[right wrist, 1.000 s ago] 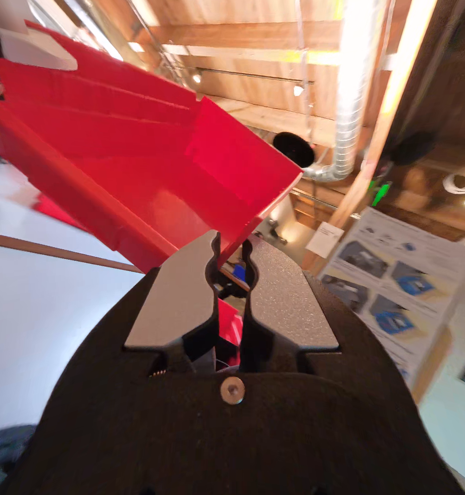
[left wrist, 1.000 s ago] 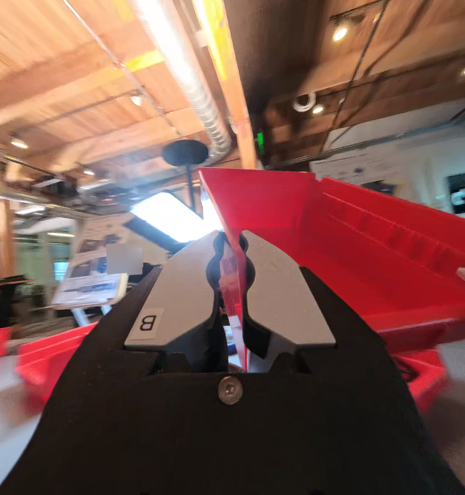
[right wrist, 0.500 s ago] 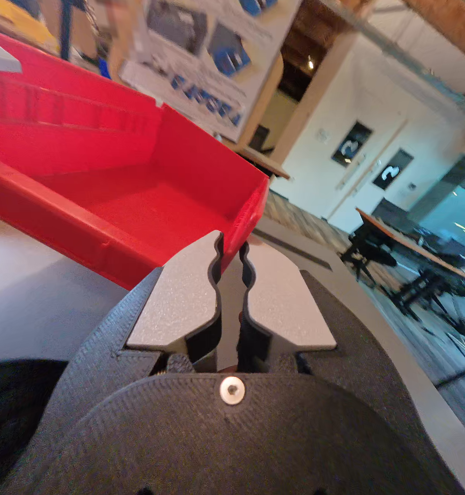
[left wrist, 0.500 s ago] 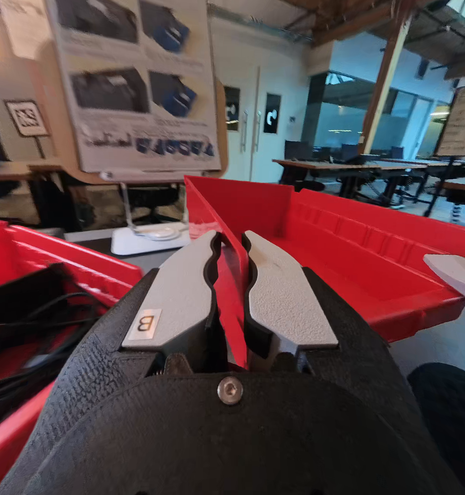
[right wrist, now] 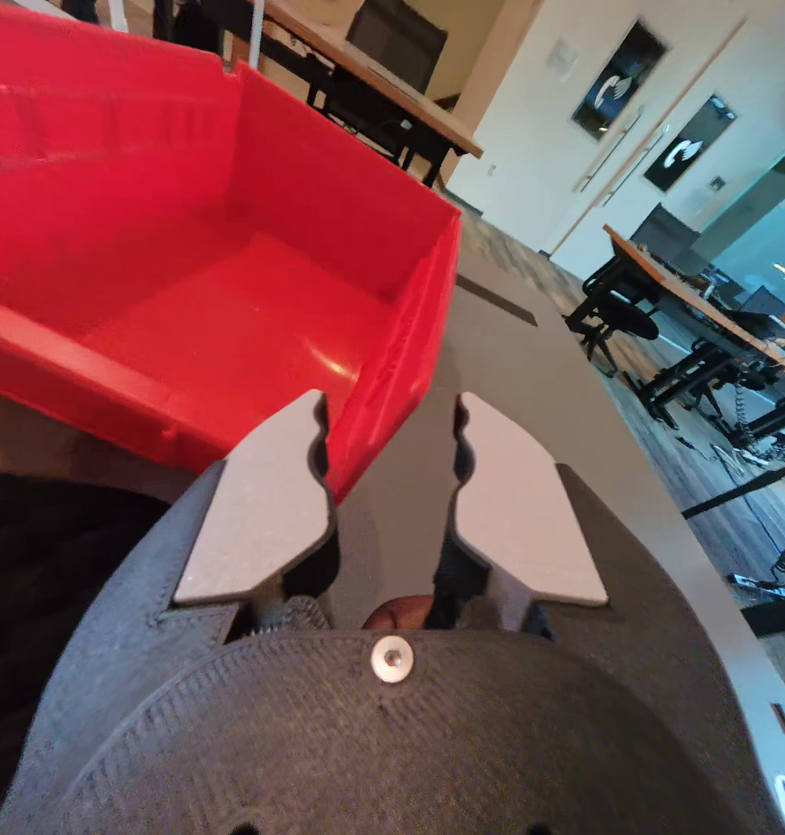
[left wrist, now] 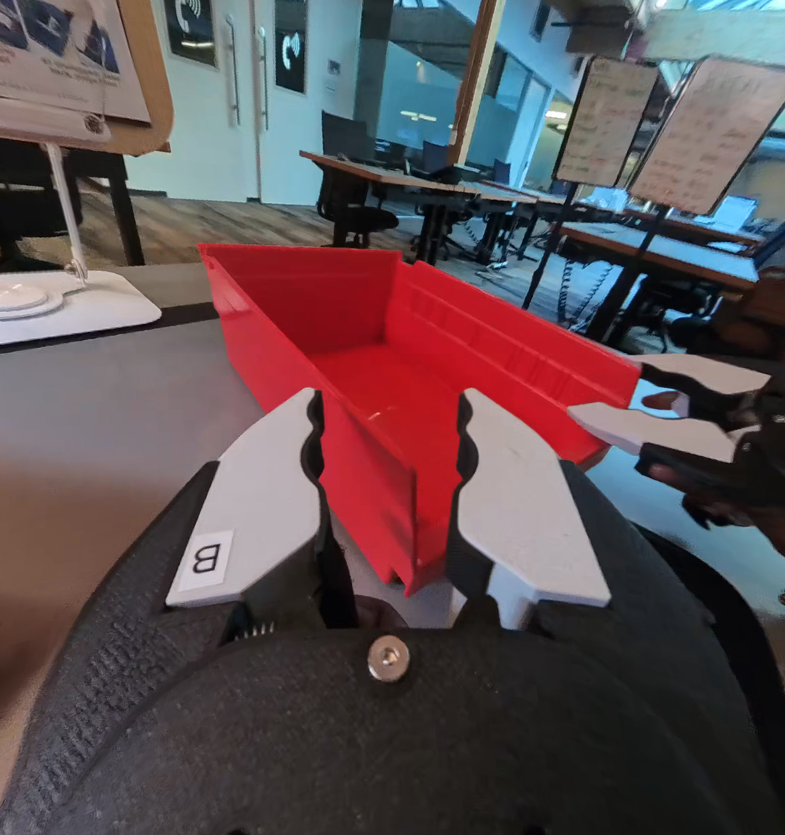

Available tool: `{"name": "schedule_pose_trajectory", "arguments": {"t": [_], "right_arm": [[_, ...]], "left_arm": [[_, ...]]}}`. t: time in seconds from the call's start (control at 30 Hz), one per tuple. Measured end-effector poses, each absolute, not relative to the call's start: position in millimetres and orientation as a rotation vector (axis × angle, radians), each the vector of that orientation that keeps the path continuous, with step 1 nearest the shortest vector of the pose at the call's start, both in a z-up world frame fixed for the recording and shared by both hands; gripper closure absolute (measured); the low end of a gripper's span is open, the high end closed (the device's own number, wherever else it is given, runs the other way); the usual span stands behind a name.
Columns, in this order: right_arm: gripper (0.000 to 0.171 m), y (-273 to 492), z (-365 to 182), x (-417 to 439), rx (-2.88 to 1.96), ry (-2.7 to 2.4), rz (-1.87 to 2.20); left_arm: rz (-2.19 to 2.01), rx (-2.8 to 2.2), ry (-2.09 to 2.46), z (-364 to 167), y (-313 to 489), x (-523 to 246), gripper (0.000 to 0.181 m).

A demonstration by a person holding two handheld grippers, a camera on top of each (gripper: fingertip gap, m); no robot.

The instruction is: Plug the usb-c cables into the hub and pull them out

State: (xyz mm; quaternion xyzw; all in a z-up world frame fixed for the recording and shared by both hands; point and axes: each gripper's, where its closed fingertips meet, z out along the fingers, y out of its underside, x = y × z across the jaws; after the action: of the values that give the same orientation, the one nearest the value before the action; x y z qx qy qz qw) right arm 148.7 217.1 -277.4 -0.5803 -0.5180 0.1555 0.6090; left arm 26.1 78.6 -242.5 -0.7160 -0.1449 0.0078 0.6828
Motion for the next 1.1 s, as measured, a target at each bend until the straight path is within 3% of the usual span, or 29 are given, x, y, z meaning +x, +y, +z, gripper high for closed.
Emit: {"name": "schedule_pose_trajectory", "arguments": {"t": [0.17, 0.33, 0.43, 0.57, 0.63, 0.73, 1.0, 1.07, 1.1], "right_arm": [[0.09, 220, -229, 168, -1.188, -1.01, 0.418], [0.103, 160, -209, 150, -1.051, -1.264, 0.559], [0.098, 116, -240, 123, -1.03, -1.554, 0.57], [0.093, 93, -292, 99, -1.032, -1.811, 0.419], [0.099, 102, -309, 94, -1.024, -1.838, 0.273], [0.129, 133, -323, 104, -1.016, -1.853, 0.051], [0.12, 150, -320, 108, -0.898, -1.923, -0.097], [0.129, 150, -324, 101, -0.846, -1.956, -0.12], [0.133, 154, -327, 99, -0.859, -1.958, -0.127]], "left_arm": [[0.235, -1.667, -0.259, -235, 26, 4, 0.111], [0.688, -2.021, -0.17, -278, -36, -59, 0.111], [0.83, -2.234, -0.098, -316, -58, -92, 0.126], [0.99, -2.304, -0.065, -320, -82, -113, 0.148], [0.945, -2.338, -0.072, -322, -95, -111, 0.147], [0.849, -2.431, -0.153, -323, -126, -105, 0.146], [0.976, -2.474, 0.08, -331, -167, -120, 0.128], [0.964, -2.464, 0.084, -335, -170, -129, 0.126], [0.907, -2.479, 0.04, -338, -173, -130, 0.135]]}}
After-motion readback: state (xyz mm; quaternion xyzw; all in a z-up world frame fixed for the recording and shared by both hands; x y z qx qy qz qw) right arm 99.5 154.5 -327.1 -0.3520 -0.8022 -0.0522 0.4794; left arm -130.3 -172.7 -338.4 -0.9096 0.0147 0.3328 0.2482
